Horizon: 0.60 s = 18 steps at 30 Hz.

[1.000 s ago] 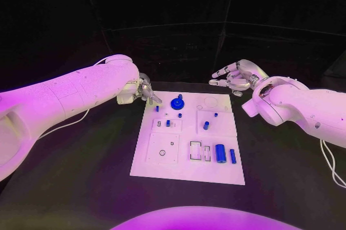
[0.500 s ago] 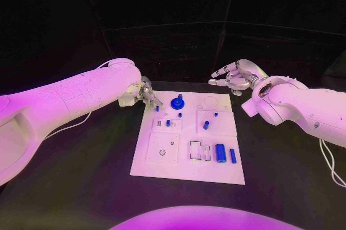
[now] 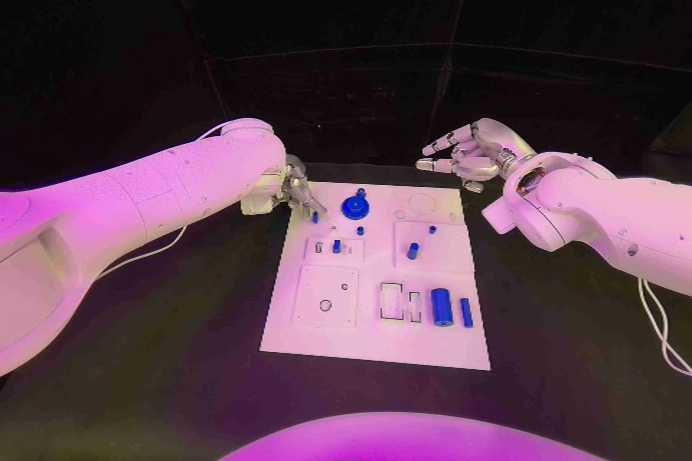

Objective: Assemble the parts on the task board

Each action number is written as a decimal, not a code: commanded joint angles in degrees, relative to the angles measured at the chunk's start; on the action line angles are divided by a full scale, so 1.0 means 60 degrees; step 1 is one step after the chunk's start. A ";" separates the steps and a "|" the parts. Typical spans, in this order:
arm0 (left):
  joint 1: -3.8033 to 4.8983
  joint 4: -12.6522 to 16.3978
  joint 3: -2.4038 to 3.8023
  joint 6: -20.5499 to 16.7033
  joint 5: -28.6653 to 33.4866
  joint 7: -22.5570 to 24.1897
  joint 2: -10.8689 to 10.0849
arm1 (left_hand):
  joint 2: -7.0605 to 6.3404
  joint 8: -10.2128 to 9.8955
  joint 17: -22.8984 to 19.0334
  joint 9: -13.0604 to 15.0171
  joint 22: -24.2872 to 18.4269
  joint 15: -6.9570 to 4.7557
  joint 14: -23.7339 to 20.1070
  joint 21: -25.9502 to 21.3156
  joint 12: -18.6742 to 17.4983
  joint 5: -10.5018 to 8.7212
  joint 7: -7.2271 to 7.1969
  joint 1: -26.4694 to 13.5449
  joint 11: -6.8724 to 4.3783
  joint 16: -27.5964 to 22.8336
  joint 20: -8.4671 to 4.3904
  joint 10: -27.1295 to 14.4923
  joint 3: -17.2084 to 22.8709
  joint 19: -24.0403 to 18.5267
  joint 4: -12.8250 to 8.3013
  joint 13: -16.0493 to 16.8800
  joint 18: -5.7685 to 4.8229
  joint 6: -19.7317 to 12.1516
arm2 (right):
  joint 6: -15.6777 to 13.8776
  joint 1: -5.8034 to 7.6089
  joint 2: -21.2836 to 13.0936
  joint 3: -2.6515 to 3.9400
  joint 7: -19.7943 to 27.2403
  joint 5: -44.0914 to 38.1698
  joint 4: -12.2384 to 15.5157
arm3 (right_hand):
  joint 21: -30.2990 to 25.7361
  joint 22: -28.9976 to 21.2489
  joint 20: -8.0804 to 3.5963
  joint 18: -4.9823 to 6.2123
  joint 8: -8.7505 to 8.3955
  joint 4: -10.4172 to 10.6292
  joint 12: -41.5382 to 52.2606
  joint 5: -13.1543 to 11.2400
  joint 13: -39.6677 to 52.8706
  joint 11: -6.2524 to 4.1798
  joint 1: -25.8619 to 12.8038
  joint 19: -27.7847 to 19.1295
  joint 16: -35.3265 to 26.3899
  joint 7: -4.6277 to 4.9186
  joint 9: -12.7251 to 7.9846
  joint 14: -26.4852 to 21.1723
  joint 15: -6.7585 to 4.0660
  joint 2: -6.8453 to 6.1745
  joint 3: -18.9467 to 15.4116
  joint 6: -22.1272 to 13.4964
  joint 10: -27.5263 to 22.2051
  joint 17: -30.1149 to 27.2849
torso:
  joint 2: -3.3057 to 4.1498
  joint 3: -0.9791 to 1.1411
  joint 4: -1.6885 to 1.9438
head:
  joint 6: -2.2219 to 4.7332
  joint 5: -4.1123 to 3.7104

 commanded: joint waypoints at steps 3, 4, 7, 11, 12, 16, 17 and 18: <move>-0.0004 -0.0082 0.0002 0.0028 -0.0055 0.0145 0.0074 | 0.0019 -0.0043 0.2515 -0.0020 0.0031 0.0035 0.0992 0.0040 0.0081 -0.0036 -0.0007 0.0110 0.0004 0.0029 0.0036 0.0038 -0.0033 0.0058 -0.0039 0.0007 -0.0030 0.0082 | 0.0064 0.0021 0.0015 0.0006 0.0085 -0.0023 0.0003 | -0.0058 -0.0009 -0.0028 0.0164 0.0063 0.0021 -0.0042 0.0060 -0.0006 -0.0011 -0.0029 -0.0051 -0.0056 -0.0017 -0.0010 0.0447 -0.0072 0.0032 -0.0057 0.0007 -0.0052 0.0019 | 0.0004 -0.0001 -0.0007 | -0.0008 -0.0006; -0.0007 -0.0096 0.0002 0.0033 -0.0055 0.0141 0.0084 | 0.0023 -0.0043 0.2515 -0.0022 0.0033 0.0035 0.0992 0.0041 0.0080 -0.0036 -0.0007 0.0121 0.0003 0.0029 0.0035 0.0038 -0.0034 0.0059 -0.0044 0.0004 -0.0030 0.0087 | 0.0064 0.0021 0.0016 0.0006 0.0085 -0.0023 0.0003 | -0.0058 -0.0009 -0.0028 0.0164 0.0063 0.0021 -0.0042 0.0060 -0.0006 -0.0011 -0.0029 -0.0051 -0.0056 -0.0017 -0.0010 0.0447 -0.0072 0.0032 -0.0057 0.0007 -0.0052 0.0019 | 0.0003 0.0002 -0.0008 | -0.0006 -0.0006; -0.0014 -0.0125 0.0001 0.0055 -0.0055 0.0107 0.0102 | 0.0035 -0.0041 0.2515 -0.0027 0.0034 0.0034 0.0992 0.0041 0.0083 -0.0036 -0.0010 0.0143 0.0001 0.0029 0.0035 0.0040 -0.0036 0.0059 -0.0055 0.0006 -0.0030 0.0099 | 0.0064 0.0021 0.0016 0.0006 0.0085 -0.0023 0.0004 | -0.0058 -0.0009 -0.0028 0.0164 0.0063 0.0021 -0.0042 0.0060 -0.0006 -0.0011 -0.0029 -0.0051 -0.0056 -0.0017 -0.0010 0.0447 -0.0072 0.0032 -0.0057 0.0007 -0.0052 0.0019 | 0.0000 0.0003 -0.0009 | -0.0008 -0.0007; -0.0017 -0.0139 0.0001 0.0083 -0.0055 0.0066 0.0108 | 0.0069 -0.0041 0.2515 -0.0043 0.0034 0.0030 0.0992 0.0039 0.0078 -0.0035 -0.0014 0.0210 -0.0002 0.0029 0.0032 0.0037 -0.0037 0.0058 -0.0088 -0.0006 -0.0029 0.0120 | 0.0065 0.0021 0.0012 0.0006 0.0083 -0.0023 0.0008 | -0.0058 -0.0009 -0.0028 0.0164 0.0063 0.0021 -0.0042 0.0060 -0.0006 -0.0011 -0.0029 -0.0051 -0.0056 -0.0017 -0.0010 0.0447 -0.0072 0.0032 -0.0057 0.0007 -0.0052 0.0019 | -0.0001 0.0006 -0.0001 | -0.0013 -0.0036; -0.0018 -0.0142 0.0001 0.0085 -0.0055 0.0058 0.0109 | 0.0080 -0.0043 0.2515 -0.0048 0.0029 0.0029 0.0992 0.0035 0.0077 -0.0035 -0.0015 0.0228 -0.0003 0.0029 0.0031 0.0036 -0.0036 0.0056 -0.0097 -0.0009 -0.0028 0.0123 | 0.0065 0.0021 0.0010 0.0006 0.0083 -0.0023 0.0009 | -0.0058 -0.0009 -0.0028 0.0164 0.0063 0.0021 -0.0042 0.0060 -0.0006 -0.0011 -0.0029 -0.0051 -0.0056 -0.0017 -0.0010 0.0447 -0.0072 0.0032 -0.0057 0.0007 -0.0052 0.0019 | 0.0000 0.0007 -0.0001 | -0.0014 -0.0037; -0.0019 -0.0147 0.0001 0.0048 -0.0055 0.0051 0.0119 | 0.0102 -0.0046 0.2515 -0.0058 0.0023 0.0027 0.0992 0.0029 0.0076 -0.0034 -0.0016 0.0266 -0.0005 0.0029 0.0030 0.0035 -0.0033 0.0054 -0.0115 -0.0013 -0.0026 0.0129 | 0.0064 0.0021 0.0010 0.0006 0.0081 -0.0023 0.0012 | -0.0058 -0.0009 -0.0028 0.0164 0.0063 0.0021 -0.0042 0.0060 -0.0006 -0.0011 -0.0029 -0.0051 -0.0056 -0.0017 -0.0010 0.0447 -0.0072 0.0032 -0.0057 0.0007 -0.0052 0.0019 | 0.0003 0.0002 0.0000 | -0.0010 -0.0043; -0.0019 -0.0148 0.0001 0.0030 -0.0055 0.0053 0.0125 | 0.0118 -0.0049 0.2515 -0.0064 0.0023 0.0027 0.0992 0.0029 0.0075 -0.0034 -0.0016 0.0287 -0.0005 0.0029 0.0029 0.0033 -0.0030 0.0054 -0.0126 -0.0017 -0.0026 0.0131 | 0.0065 0.0021 0.0010 0.0006 0.0081 -0.0023 0.0013 | -0.0058 -0.0009 -0.0028 0.0164 0.0063 0.0021 -0.0042 0.0060 -0.0006 -0.0011 -0.0029 -0.0051 -0.0056 -0.0017 -0.0010 0.0447 -0.0072 0.0032 -0.0057 0.0007 -0.0052 0.0019 | 0.0000 0.0002 -0.0001 | -0.0011 -0.0040; -0.0019 -0.0148 0.0001 0.0019 -0.0055 0.0057 0.0129 | 0.0144 -0.0052 0.2515 -0.0073 0.0019 0.0026 0.0992 0.0025 0.0073 -0.0033 -0.0017 0.0321 -0.0006 0.0029 0.0028 0.0032 -0.0021 0.0052 -0.0143 -0.0021 -0.0025 0.0136 | 0.0065 0.0021 0.0010 0.0006 0.0081 -0.0023 0.0013 | -0.0058 -0.0009 -0.0028 0.0164 0.0063 0.0021 -0.0042 0.0060 -0.0005 -0.0011 -0.0029 -0.0051 -0.0056 -0.0017 -0.0010 0.0447 -0.0072 0.0032 -0.0057 0.0007 -0.0052 0.0019 | -0.0001 0.0000 -0.0001 | -0.0015 -0.0040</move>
